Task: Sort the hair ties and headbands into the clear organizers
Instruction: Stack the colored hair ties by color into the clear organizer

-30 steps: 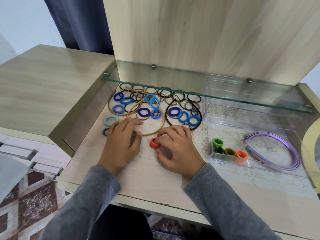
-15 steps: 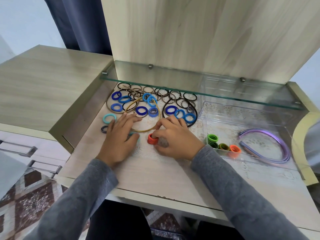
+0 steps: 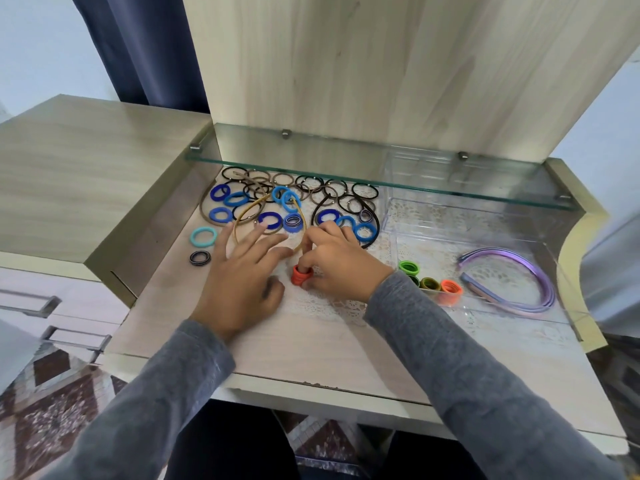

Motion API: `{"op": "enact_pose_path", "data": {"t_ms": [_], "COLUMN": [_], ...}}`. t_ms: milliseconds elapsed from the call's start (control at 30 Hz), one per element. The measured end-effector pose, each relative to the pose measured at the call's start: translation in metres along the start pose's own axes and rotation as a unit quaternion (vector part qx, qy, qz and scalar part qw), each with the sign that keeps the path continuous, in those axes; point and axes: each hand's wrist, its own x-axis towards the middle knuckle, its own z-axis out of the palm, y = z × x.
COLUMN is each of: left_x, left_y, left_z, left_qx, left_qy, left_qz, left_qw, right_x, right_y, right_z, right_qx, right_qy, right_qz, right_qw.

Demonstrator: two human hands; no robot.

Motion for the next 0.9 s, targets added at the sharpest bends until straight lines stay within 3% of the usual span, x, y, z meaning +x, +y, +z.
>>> {"op": "enact_pose_path", "data": {"t_ms": [400, 633, 900], "left_x": [0.015, 0.042, 0.076], "left_y": [0.032, 0.066, 0.114], "left_z": [0.007, -0.001, -0.003], "left_qx": [-0.204, -0.318, -0.361], "left_qy": [0.044, 0.002, -0.023], "left_qz": [-0.035, -0.088, -0.036], "left_qw": [0.977, 0.944, 0.931], "right_x": [-0.011, -0.030, -0.068], "right_y": [0.013, 0.037, 0.071], "right_z": [-0.013, -0.038, -0.068], "right_qx": [-0.035, -0.074, -0.101], "right_qy": [0.102, 0.095, 0.056], "right_qz": [0.020, 0.047, 0.101], "right_qw": [0.994, 0.992, 0.988]}}
